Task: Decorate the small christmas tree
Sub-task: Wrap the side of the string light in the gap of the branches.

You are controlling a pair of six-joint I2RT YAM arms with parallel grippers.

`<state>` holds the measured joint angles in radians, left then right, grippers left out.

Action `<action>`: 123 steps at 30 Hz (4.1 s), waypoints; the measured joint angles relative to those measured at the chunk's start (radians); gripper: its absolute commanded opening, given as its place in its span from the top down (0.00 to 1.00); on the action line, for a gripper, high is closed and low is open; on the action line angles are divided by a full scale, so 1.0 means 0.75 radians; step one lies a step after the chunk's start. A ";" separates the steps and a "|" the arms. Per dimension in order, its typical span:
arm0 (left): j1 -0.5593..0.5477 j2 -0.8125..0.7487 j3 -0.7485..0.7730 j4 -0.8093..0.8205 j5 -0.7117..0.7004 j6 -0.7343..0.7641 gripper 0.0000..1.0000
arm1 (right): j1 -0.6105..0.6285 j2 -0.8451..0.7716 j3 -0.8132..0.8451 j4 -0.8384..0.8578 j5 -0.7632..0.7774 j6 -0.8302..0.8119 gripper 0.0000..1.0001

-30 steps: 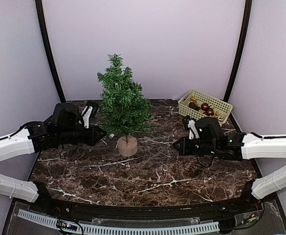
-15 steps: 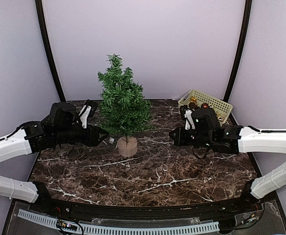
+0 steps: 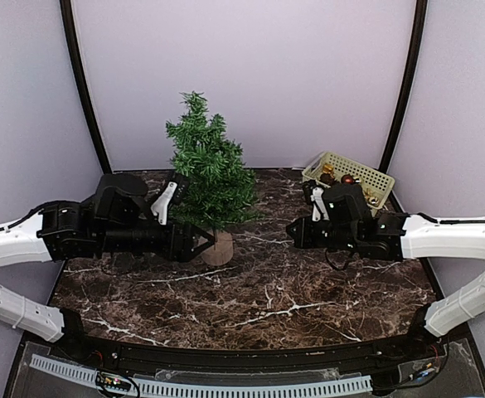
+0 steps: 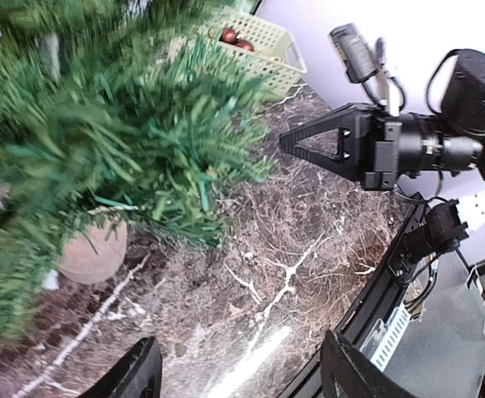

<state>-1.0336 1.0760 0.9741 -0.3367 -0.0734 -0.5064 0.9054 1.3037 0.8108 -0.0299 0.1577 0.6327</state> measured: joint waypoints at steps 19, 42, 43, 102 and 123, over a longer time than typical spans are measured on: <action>-0.050 0.255 -0.086 0.380 -0.302 -0.410 0.36 | 0.000 -0.032 -0.036 0.062 -0.032 -0.007 1.00; 0.003 0.048 -0.243 0.293 -0.414 -0.445 1.00 | 0.034 -0.060 -0.058 -0.057 -0.070 -0.120 1.00; 0.013 0.031 -0.255 0.293 -0.403 -0.440 1.00 | 0.041 -0.040 -0.050 -0.063 -0.070 -0.124 1.00; 0.090 -0.045 -0.325 0.310 -0.232 -0.223 1.00 | 0.470 -0.023 0.276 -0.473 -0.180 -0.228 1.00; 0.100 -0.052 -0.327 0.297 -0.234 -0.223 1.00 | 0.471 -0.102 0.352 -0.411 -0.133 -0.260 1.00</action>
<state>-0.9585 1.0370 0.7288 -0.1139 -0.2493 -0.6735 1.2587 1.2274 1.0748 -0.3382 0.0582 0.4377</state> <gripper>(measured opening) 0.025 0.004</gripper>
